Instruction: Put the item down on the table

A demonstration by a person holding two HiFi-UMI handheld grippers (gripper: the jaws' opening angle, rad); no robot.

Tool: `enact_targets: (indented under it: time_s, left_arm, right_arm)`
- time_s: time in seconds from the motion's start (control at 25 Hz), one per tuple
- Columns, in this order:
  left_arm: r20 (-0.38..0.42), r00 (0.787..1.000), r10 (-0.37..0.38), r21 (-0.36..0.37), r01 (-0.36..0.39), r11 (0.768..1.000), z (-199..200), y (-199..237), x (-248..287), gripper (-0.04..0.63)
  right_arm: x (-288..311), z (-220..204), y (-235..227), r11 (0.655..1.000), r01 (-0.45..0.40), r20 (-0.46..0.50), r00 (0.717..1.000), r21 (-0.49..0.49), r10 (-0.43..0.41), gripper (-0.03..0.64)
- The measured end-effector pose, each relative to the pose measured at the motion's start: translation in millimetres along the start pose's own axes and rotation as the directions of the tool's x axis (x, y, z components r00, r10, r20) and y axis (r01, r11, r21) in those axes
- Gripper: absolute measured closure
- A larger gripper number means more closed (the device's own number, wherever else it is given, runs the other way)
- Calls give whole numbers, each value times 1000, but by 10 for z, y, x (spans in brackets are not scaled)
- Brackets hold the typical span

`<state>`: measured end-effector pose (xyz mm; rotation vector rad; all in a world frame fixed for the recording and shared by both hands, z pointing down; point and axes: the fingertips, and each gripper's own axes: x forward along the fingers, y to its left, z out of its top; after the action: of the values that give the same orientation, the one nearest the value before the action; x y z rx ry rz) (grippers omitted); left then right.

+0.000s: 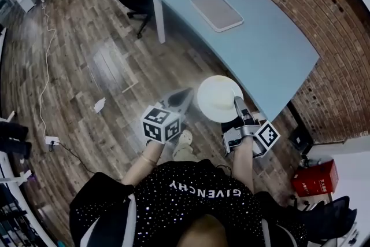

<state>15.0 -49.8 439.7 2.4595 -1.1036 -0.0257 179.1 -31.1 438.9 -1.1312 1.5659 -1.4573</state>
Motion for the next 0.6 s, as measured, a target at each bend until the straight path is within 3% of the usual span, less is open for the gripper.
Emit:
enact_targets:
  time_s: [0.6]
  left_arm:
    - [-7, 1000, 26, -9, -26, 1000, 446, 683, 1157, 584]
  right_arm:
    - [1197, 750, -90, 999, 1, -8, 1000, 38, 0, 578]
